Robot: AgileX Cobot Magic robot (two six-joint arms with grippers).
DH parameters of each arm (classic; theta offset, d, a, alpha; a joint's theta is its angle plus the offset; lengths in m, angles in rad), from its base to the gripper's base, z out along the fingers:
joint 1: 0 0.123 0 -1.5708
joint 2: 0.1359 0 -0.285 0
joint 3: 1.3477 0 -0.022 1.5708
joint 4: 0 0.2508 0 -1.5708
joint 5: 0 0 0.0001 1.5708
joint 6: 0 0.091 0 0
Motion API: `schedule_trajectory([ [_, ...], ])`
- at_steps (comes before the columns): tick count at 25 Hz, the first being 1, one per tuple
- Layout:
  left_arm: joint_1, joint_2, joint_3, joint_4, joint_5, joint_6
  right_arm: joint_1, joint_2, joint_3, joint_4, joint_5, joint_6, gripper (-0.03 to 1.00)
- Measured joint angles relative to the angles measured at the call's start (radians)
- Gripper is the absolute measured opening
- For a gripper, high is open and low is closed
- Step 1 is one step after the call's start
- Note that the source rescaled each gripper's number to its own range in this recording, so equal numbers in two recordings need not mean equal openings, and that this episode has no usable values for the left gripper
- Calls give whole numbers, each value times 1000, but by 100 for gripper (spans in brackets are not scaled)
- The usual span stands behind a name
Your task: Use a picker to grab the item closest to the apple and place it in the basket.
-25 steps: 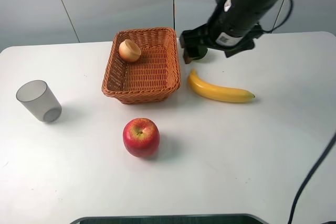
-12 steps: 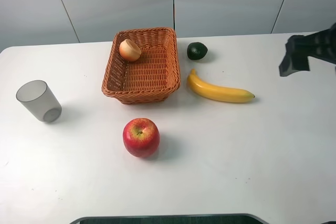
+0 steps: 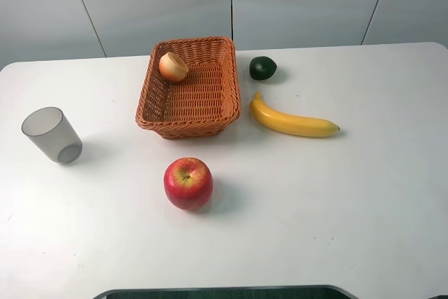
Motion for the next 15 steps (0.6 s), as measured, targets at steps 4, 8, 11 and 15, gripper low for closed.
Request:
schedule_trajectory([
  [4, 0, 0, 0, 0, 0, 0, 0, -167, 16, 11, 59, -48, 100],
  [8, 0, 0, 0, 0, 0, 0, 0, -327, 49, 63, 69, -113, 100],
  [11, 0, 0, 0, 0, 0, 0, 0, -434, 81, 80, 71, -156, 100],
  [15, 0, 0, 0, 0, 0, 0, 0, -544, 127, 94, 71, -240, 100],
])
